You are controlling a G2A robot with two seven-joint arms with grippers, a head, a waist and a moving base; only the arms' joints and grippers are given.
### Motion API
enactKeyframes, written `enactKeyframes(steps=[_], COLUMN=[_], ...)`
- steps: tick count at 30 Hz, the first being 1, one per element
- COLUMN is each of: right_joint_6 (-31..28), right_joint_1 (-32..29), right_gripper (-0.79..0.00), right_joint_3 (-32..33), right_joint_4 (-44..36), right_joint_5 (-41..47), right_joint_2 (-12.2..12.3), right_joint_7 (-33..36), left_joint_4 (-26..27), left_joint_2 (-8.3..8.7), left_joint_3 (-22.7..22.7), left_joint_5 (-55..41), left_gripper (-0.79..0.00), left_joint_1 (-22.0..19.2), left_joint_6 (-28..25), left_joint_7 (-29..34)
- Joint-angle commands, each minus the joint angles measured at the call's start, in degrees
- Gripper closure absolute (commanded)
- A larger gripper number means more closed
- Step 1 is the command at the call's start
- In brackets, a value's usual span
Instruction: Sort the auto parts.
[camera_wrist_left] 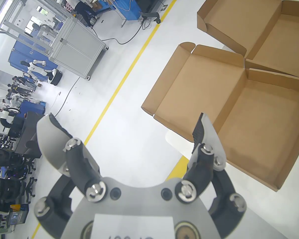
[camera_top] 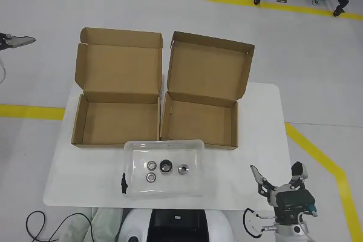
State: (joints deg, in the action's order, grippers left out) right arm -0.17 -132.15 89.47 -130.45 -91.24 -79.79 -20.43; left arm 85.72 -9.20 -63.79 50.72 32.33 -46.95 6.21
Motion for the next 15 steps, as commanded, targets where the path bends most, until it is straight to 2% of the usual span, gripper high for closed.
enactKeyframes(steps=[1,9,15], right_joint_6=[0.0,0.0,-3.6], right_joint_1=[0.0,0.0,5.0], right_gripper=[-0.785,-0.785,-0.785], right_joint_3=[0.0,0.0,-1.9], right_joint_4=[0.0,0.0,1.9], right_joint_5=[0.0,0.0,-0.5], right_joint_2=[0.0,0.0,0.3], right_joint_7=[0.0,0.0,3.4], left_joint_4=[0.0,0.0,0.0], left_joint_2=[0.00,0.00,0.00], left_joint_3=[0.0,0.0,0.0], left_joint_5=[0.0,0.0,0.0], left_gripper=[-0.784,-0.785,-0.785], left_joint_1=[0.0,0.0,0.0], left_joint_6=[0.0,0.0,0.0], left_joint_7=[0.0,0.0,0.0])
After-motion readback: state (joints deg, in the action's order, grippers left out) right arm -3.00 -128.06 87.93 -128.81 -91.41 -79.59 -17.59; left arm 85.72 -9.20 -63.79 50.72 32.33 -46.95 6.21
